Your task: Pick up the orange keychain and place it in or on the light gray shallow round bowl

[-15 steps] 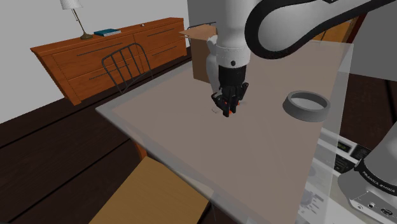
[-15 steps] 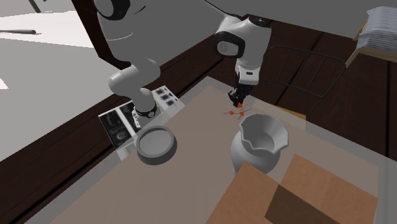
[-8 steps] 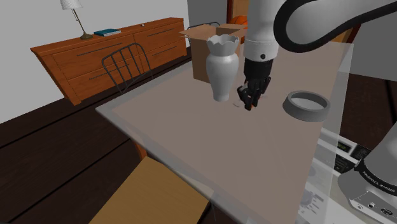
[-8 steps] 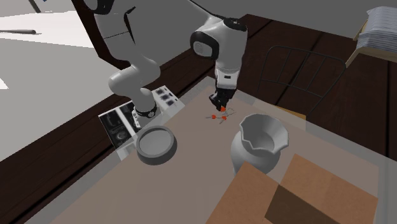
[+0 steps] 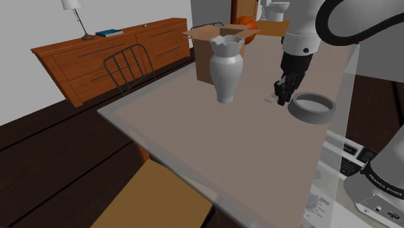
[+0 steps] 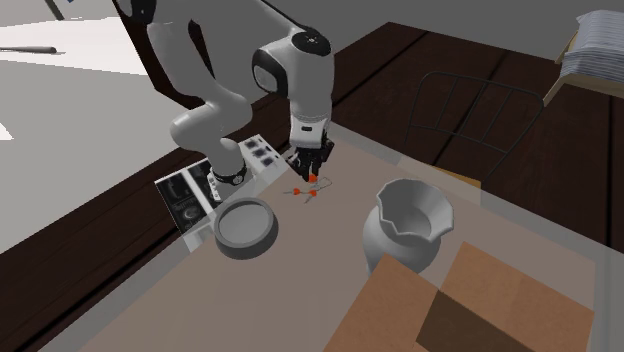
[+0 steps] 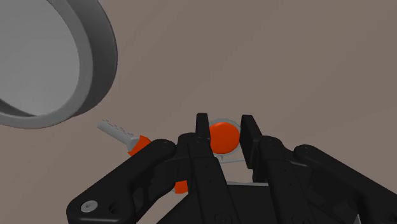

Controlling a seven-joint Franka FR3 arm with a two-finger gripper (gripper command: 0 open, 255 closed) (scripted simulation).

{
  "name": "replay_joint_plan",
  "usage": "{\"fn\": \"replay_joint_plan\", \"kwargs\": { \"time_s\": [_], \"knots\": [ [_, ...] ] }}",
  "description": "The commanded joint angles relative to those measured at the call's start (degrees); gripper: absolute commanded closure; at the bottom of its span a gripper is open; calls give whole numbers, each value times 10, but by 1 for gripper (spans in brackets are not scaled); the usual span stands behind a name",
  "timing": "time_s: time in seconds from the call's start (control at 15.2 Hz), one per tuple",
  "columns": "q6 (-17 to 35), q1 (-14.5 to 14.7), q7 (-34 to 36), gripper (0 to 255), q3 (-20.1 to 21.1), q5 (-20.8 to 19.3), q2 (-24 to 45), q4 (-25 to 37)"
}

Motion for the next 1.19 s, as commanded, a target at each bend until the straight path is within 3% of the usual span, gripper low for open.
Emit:
{"fn": "replay_joint_plan", "kwargs": {
  "time_s": [0.0,0.46,0.79,1.12],
  "knots": [
    [-10,-7,-26,255,-23,-9,-31,-23],
    [-50,-50,-120,255,-111,-67,-127,-82],
    [-76,-100,-199,255,-187,-129,-175,-104],
    [-35,-101,-199,255,-189,-132,-171,-141]
  ]
}}
